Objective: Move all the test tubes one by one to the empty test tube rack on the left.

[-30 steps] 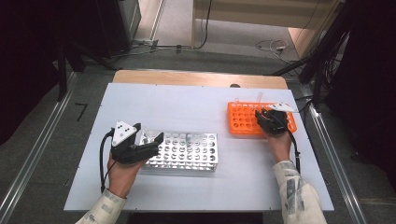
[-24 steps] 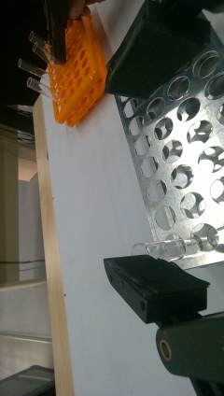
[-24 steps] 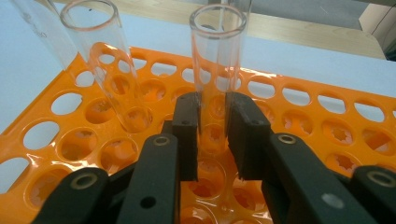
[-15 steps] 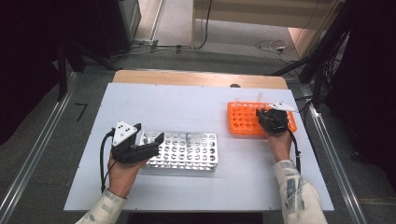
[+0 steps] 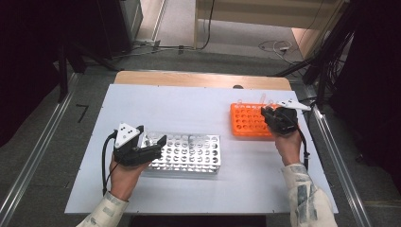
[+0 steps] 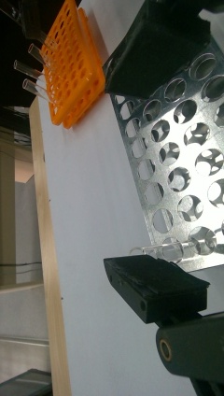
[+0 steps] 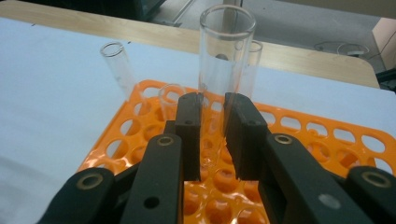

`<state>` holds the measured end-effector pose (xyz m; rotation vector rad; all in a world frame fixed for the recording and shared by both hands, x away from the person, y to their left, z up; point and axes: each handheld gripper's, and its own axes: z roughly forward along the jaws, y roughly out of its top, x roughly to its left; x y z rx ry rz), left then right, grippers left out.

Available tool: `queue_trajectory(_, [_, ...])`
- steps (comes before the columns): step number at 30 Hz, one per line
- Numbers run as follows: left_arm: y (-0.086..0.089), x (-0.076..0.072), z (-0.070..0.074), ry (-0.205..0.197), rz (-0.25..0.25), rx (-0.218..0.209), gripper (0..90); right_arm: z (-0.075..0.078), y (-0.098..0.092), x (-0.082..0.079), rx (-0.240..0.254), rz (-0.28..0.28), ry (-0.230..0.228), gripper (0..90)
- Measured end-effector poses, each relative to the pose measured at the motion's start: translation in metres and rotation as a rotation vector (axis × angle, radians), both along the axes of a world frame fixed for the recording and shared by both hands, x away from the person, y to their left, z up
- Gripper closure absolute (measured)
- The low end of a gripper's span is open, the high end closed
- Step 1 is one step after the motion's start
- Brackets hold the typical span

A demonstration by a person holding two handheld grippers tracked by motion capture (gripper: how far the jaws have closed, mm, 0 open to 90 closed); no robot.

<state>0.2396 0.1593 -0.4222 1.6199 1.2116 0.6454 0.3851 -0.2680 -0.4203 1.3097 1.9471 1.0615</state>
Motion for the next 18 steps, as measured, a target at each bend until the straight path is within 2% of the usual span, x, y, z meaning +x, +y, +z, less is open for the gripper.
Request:
queue_trajectory(5, [0.0,-0.001,0.001,0.0,-0.001,-0.001,14.0,0.009,0.001,-0.016,0.007,0.03,0.006,73.5])
queue_trajectory(10, [0.0,-0.002,0.002,-0.006,-0.003,-0.006,14.3,0.01,0.003,-0.028,0.013,0.052,0.02,73.5])
queue_trajectory(18, [-0.001,-0.004,0.003,-0.005,-0.009,-0.005,14.5,0.012,0.021,-0.05,-0.002,0.13,0.036,73.5])
